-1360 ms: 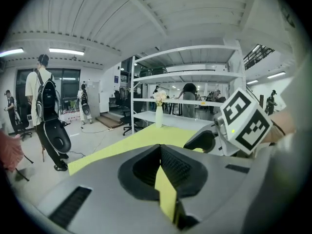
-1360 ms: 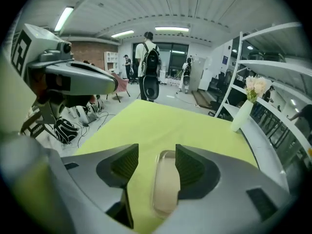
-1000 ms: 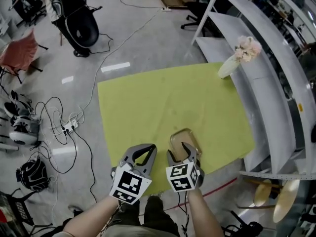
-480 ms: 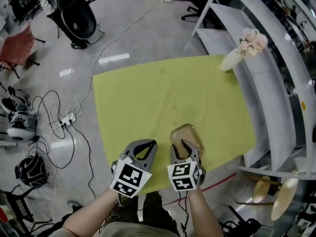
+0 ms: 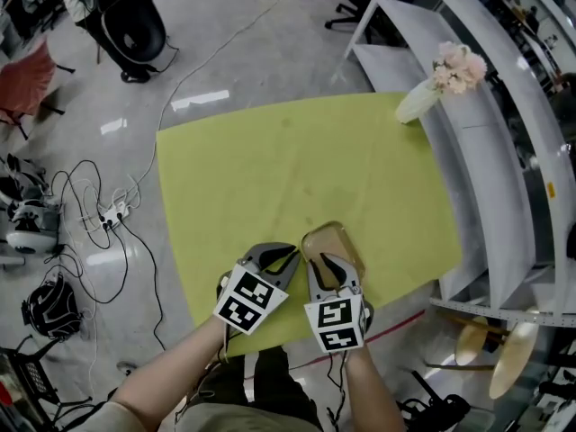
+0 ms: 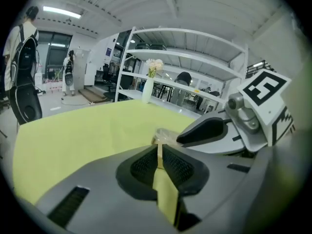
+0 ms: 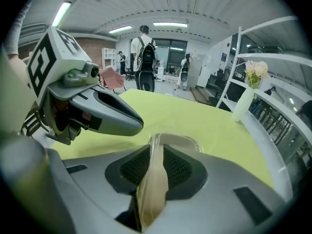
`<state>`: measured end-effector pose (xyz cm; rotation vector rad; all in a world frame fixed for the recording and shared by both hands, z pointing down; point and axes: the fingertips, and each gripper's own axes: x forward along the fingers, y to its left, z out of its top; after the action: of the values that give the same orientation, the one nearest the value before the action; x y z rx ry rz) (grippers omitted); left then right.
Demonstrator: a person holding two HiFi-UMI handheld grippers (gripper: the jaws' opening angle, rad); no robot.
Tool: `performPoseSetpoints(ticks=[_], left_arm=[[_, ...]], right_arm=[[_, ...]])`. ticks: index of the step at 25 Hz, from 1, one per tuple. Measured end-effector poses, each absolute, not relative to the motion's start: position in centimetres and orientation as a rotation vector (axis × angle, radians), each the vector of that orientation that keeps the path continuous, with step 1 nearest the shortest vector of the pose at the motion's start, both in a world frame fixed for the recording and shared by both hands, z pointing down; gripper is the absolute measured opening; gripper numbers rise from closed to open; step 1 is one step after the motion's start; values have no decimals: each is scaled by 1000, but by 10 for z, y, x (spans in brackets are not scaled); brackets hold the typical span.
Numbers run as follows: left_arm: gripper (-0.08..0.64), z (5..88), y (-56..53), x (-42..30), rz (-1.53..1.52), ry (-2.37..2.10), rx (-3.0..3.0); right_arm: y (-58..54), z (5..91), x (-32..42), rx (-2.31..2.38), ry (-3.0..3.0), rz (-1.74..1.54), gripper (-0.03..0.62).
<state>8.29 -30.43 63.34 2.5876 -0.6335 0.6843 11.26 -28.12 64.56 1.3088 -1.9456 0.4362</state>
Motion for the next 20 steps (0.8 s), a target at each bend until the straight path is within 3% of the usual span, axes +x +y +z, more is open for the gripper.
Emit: performPoseSetpoints(ticks=[7,20], left_arm=[[83,662,-302,99,747,-600,2451],[97,669,-304,97,759,-692,2337]], right_arm=[[-280,641,112,1305,-2010,466,84],[-280,620,123,1347,-2091,459,58]])
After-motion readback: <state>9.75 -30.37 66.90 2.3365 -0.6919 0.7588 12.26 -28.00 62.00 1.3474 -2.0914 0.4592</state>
